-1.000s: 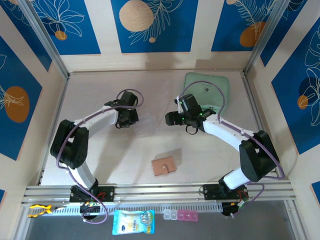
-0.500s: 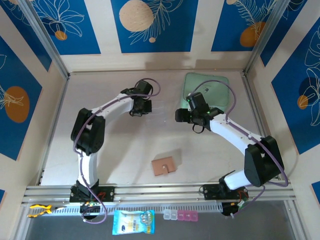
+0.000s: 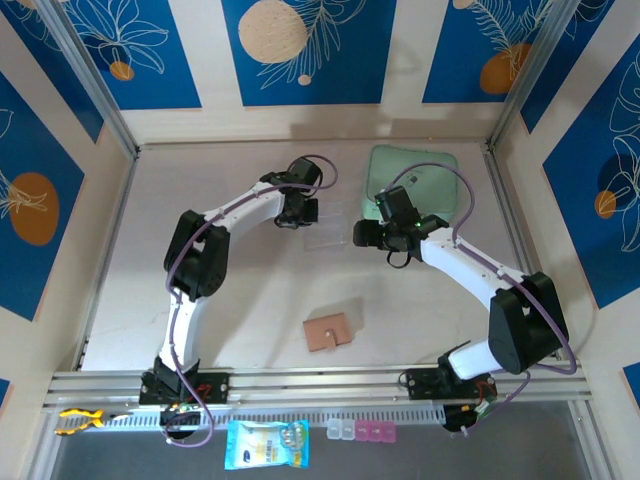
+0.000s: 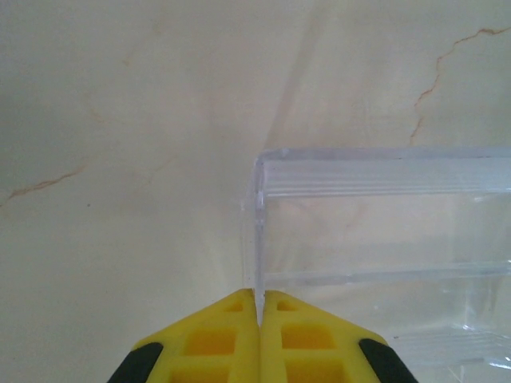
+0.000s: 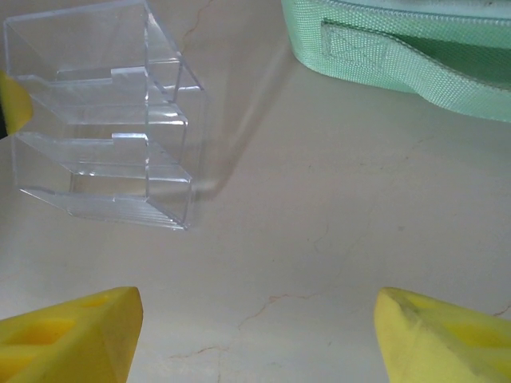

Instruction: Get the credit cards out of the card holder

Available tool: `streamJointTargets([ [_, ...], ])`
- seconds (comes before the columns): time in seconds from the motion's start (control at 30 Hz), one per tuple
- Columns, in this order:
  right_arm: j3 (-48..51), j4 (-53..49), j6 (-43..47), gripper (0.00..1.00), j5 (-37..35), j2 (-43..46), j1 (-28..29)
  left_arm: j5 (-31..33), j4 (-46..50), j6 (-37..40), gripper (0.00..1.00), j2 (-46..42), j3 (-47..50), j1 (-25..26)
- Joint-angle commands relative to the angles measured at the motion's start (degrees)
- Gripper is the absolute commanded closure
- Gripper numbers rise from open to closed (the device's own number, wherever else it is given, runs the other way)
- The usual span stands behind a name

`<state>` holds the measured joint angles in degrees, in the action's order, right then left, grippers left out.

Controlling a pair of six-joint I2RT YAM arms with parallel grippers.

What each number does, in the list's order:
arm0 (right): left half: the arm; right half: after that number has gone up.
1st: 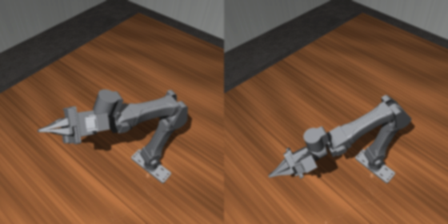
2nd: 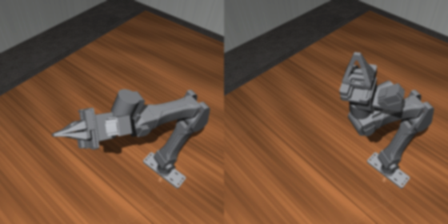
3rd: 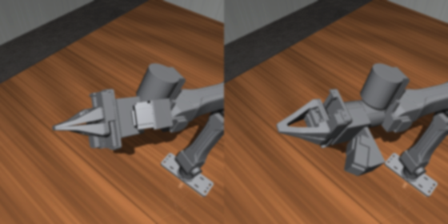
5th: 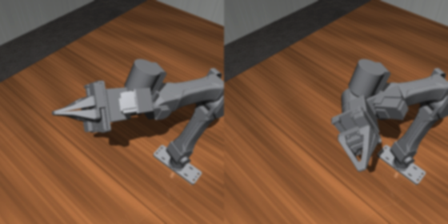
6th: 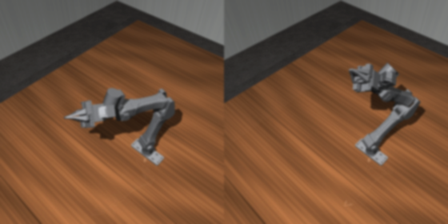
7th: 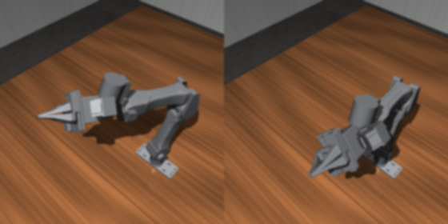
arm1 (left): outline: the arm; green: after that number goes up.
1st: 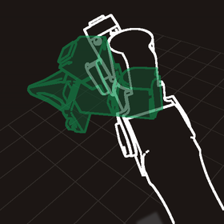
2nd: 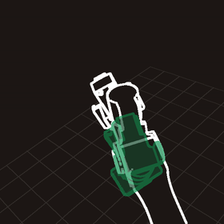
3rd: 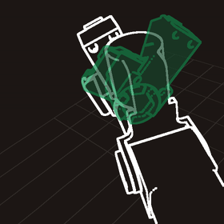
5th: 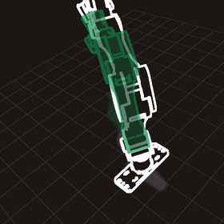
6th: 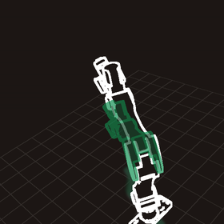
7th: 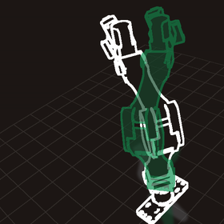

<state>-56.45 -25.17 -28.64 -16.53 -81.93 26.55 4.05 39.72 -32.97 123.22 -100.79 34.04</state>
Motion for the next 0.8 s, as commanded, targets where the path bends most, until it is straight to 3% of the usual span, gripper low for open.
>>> streamJointTargets([
  [0.0,-0.74,-1.69,-0.57,0.23,-0.43,0.54,0.0,-0.37,1.14,-0.76,0.91,0.68,0.2,0.42],
  [0.3,-1.9,-2.74,-0.73,0.23,0.01,0.33,0.6,0.24,1.21,-1.0,0.87,-0.66,0.86,0.45],
  [0.77,-1.86,-3.09,-0.49,0.23,0.15,1.07,1.14,0.81,-0.08,-2.77,0.91,-2.34,3.09,0.31],
])
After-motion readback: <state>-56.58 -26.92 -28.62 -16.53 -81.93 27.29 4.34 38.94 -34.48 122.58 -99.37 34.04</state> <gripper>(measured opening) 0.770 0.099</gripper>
